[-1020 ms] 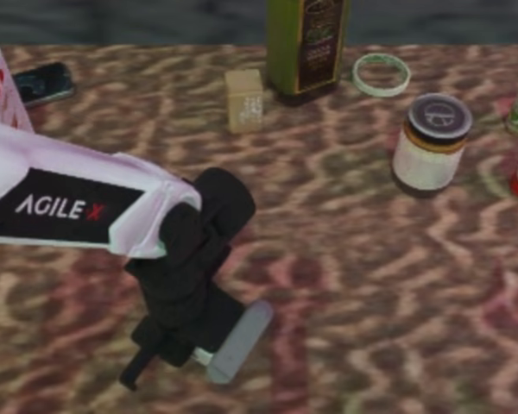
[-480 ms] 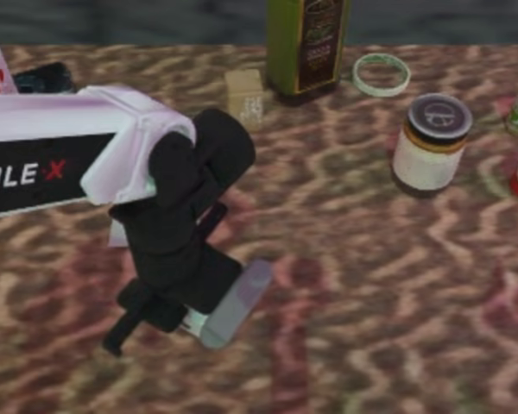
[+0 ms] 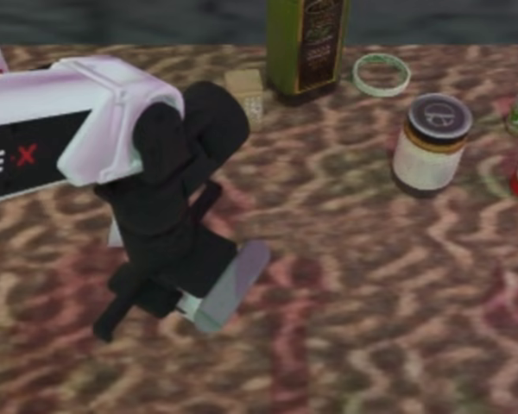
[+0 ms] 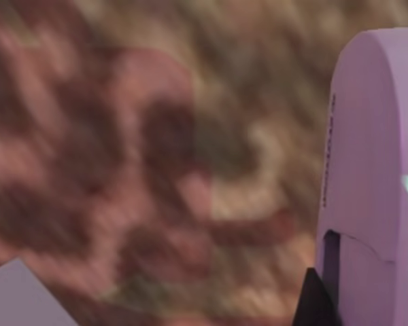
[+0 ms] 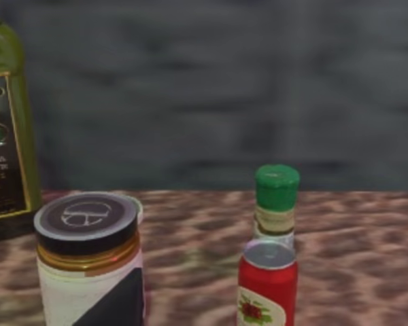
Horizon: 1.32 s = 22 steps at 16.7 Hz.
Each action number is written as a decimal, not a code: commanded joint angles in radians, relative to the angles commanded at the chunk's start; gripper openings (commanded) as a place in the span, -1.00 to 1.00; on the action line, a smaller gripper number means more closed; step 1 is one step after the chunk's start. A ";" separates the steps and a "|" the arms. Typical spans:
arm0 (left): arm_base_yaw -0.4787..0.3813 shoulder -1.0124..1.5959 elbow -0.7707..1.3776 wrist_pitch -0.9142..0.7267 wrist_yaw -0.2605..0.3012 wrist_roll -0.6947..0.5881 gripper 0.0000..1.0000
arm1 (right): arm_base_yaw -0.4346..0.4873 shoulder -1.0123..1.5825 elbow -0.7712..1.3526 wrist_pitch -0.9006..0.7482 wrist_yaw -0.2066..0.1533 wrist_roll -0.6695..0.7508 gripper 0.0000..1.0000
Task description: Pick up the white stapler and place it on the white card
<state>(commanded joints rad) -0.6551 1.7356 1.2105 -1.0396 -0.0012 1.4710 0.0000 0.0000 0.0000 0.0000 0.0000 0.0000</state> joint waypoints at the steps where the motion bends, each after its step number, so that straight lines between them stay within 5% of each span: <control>1: 0.000 0.003 0.004 -0.002 0.000 0.009 -1.00 | 0.000 0.000 0.000 0.000 0.000 0.000 1.00; 5: 0.005 0.039 0.063 -0.022 -0.001 0.149 -1.00 | 0.000 0.000 0.000 0.000 0.000 0.000 1.00; 9: 0.027 0.109 0.172 -0.064 -0.004 0.458 -1.00 | 0.000 0.000 0.000 0.000 0.000 0.000 1.00; 22: 0.171 0.423 0.573 -0.273 -0.024 2.064 -1.00 | 0.000 0.000 0.000 0.000 0.000 0.000 1.00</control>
<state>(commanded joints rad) -0.4838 2.1583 1.7837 -1.3131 -0.0254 3.5350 0.0000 0.0000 0.0000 0.0000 0.0000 0.0000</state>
